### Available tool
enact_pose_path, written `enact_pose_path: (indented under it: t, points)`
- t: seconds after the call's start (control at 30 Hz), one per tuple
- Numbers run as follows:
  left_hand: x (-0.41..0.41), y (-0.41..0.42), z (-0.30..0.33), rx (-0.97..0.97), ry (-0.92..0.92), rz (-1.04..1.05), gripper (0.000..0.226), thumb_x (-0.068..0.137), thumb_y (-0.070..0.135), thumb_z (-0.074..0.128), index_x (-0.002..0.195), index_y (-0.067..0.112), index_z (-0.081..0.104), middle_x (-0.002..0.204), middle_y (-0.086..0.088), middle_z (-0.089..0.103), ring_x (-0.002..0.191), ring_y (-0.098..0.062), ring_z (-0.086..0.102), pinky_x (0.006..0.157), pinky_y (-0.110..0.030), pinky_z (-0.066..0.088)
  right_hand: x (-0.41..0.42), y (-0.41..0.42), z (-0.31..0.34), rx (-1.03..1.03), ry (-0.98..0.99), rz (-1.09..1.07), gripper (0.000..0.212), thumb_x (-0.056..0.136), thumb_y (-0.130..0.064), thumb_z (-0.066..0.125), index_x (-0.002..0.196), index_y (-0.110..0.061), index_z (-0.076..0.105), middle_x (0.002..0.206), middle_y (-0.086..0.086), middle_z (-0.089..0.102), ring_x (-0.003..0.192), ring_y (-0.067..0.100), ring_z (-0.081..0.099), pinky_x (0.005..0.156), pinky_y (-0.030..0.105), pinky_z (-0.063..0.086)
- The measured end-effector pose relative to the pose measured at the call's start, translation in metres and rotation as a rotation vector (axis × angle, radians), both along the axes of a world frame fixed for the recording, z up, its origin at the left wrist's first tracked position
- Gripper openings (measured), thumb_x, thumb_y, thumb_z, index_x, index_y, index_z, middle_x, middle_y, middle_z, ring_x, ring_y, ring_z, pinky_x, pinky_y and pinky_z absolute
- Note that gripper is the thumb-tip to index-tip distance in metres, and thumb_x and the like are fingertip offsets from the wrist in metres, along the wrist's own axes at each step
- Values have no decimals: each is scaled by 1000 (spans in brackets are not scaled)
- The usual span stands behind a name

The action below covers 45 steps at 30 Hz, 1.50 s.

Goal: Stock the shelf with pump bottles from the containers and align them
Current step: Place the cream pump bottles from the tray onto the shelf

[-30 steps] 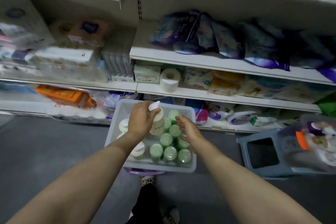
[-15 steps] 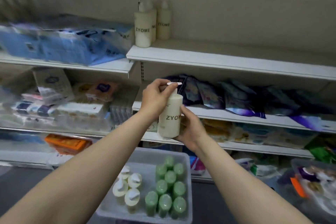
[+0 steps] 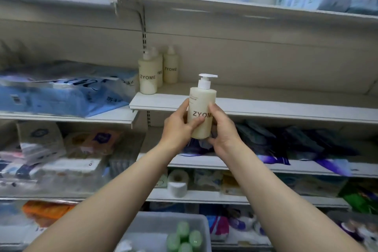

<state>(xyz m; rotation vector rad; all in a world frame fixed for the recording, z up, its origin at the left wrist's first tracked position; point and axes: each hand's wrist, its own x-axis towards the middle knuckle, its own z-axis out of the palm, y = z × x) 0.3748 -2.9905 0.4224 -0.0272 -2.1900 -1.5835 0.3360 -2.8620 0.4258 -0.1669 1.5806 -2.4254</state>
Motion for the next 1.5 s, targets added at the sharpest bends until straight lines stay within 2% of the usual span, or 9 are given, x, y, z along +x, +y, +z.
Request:
enact_pose_path:
  t: [0.27, 0.47, 0.6, 0.77, 0.87, 0.97, 1.1, 1.3, 1.5]
  points:
    - [-52, -40, 28, -83, 99, 26, 61, 83, 28, 76, 133, 53, 50, 91, 39, 64, 91, 20, 59, 72, 0, 42, -52, -35, 21, 222, 239, -18, 30, 98, -48, 51, 120, -39, 68, 115, -7, 74, 111, 18, 67, 93, 40, 54]
    - [-107, -67, 11, -53, 52, 88, 57, 84, 22, 76, 130, 47, 52, 106, 22, 68, 103, -2, 64, 95, -35, 53, -106, -65, 17, 253, 157, 26, 41, 104, -51, 36, 116, -31, 70, 111, -9, 75, 106, 7, 69, 93, 35, 53]
    - [-146, -82, 10, -31, 29, 122, 53, 87, 24, 73, 133, 40, 52, 108, 21, 66, 105, -3, 62, 97, -33, 51, -145, -87, 21, 251, 150, 49, 42, 106, -51, 29, 106, -37, 68, 100, -18, 75, 94, -5, 69, 88, 28, 51]
    - [-189, -95, 10, -90, -81, 256, 27, 90, 34, 69, 103, 12, 59, 101, -3, 68, 93, -20, 62, 80, -32, 48, -189, -115, 20, 295, 134, -21, 47, 105, -45, 32, 87, -32, 74, 98, -5, 76, 95, 8, 69, 84, 28, 54]
    - [-210, -100, 10, -99, -178, 333, 23, 93, 24, 64, 99, 3, 60, 101, -12, 64, 91, -26, 58, 73, -27, 39, -209, -130, 20, 331, 125, -63, 46, 102, -51, 33, 99, -29, 73, 110, 4, 75, 102, 17, 69, 90, 34, 55]
    - [-228, -106, 8, -107, -267, 402, 21, 94, 13, 58, 99, -6, 64, 102, -18, 63, 82, -23, 51, 71, -26, 38, -227, -142, 14, 336, 90, -105, 52, 93, -67, 41, 115, -31, 71, 118, -1, 71, 109, 17, 66, 101, 38, 51]
    - [-238, -109, 5, -72, -284, 429, 20, 93, 10, 58, 100, -6, 67, 103, -17, 66, 83, -22, 52, 74, -25, 41, -233, -148, 3, 350, 112, -175, 63, 85, -72, 45, 127, -30, 67, 125, -3, 69, 116, 19, 63, 106, 43, 48]
    - [-223, -104, 5, -72, -144, 534, 12, 91, 11, 59, 98, 1, 61, 100, -13, 62, 94, -30, 59, 80, -36, 50, -231, -142, 0, 194, 125, -325, 37, 95, -51, 50, 111, -25, 70, 109, 3, 73, 99, 17, 69, 91, 42, 57]
    - [-219, -100, 4, -211, -90, 589, 15, 93, 20, 61, 88, 14, 48, 89, -2, 44, 84, -20, 43, 72, -33, 37, -230, -141, -1, 185, 131, -345, 28, 96, -44, 52, 84, -28, 71, 92, 1, 74, 93, 22, 70, 85, 43, 57]
